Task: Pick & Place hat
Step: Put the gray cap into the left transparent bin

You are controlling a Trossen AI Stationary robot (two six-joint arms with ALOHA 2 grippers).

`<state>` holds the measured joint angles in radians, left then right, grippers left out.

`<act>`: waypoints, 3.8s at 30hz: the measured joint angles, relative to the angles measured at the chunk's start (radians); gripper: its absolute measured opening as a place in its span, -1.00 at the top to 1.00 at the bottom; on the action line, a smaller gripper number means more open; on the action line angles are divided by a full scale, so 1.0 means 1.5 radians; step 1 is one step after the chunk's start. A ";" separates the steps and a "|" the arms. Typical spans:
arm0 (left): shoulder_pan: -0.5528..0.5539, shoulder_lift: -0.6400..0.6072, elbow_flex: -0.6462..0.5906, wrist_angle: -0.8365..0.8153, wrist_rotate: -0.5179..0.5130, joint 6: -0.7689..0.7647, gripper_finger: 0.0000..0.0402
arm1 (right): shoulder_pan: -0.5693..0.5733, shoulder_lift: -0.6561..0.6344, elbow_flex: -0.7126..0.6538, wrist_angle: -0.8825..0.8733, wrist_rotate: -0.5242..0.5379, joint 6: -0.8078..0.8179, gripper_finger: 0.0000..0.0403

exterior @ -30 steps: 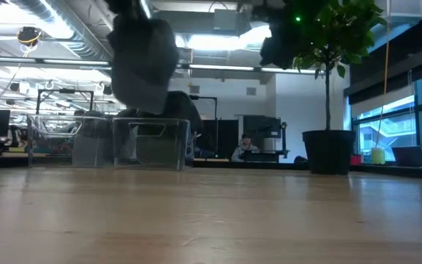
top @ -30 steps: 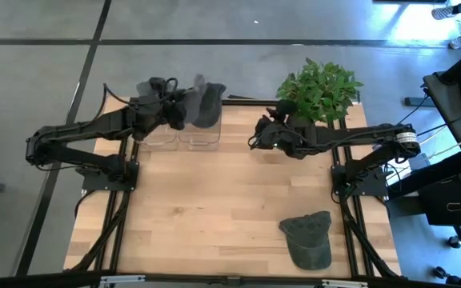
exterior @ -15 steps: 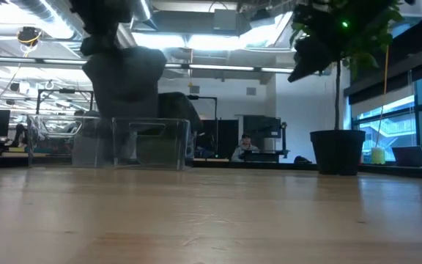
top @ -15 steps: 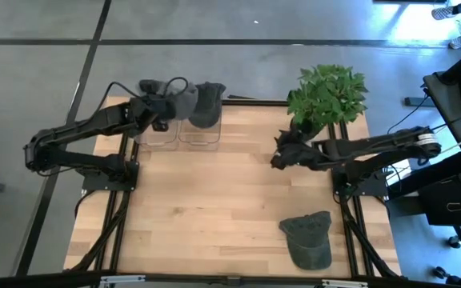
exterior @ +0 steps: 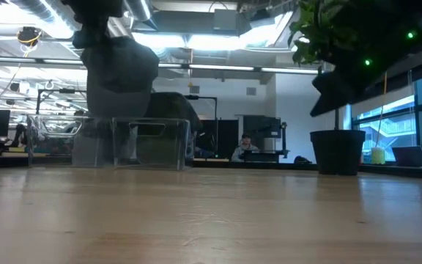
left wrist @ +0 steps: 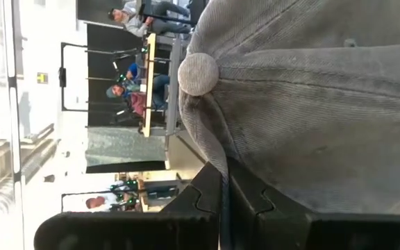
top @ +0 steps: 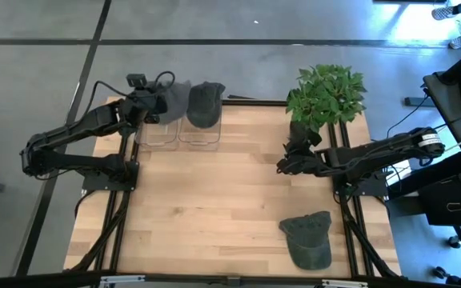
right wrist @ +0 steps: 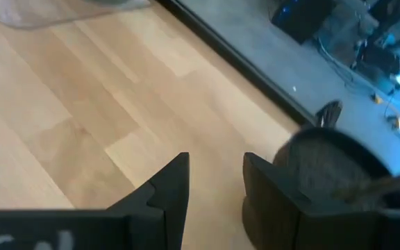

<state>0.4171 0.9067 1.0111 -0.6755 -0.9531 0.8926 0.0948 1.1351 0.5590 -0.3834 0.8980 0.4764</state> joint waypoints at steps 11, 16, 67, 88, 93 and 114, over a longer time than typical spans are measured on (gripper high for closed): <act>-0.004 -0.015 0.000 -0.079 -0.052 -0.018 0.98 | 0.000 0.000 -0.059 -0.001 0.000 0.091 0.31; -0.011 -0.025 0.000 -0.096 0.017 -0.087 0.98 | -0.002 0.000 -0.059 0.002 0.028 0.082 0.32; 0.019 -0.049 -0.180 0.083 0.019 -0.131 0.98 | -0.002 0.000 -0.059 0.004 0.028 0.076 0.32; 0.204 0.093 -0.181 0.205 0.062 -0.198 0.91 | -0.002 0.000 -0.059 0.004 0.029 0.075 0.32; 0.223 0.127 -0.181 0.209 0.077 -0.197 0.88 | -0.002 0.000 -0.059 0.004 0.029 0.075 0.32; 0.264 0.155 -0.181 0.249 0.002 -0.204 0.44 | -0.002 0.001 -0.059 0.004 0.028 0.075 0.32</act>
<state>0.8136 1.1397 0.7391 -0.3016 -0.9497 0.5864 0.0921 1.1358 0.4706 -0.3772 0.9401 0.5892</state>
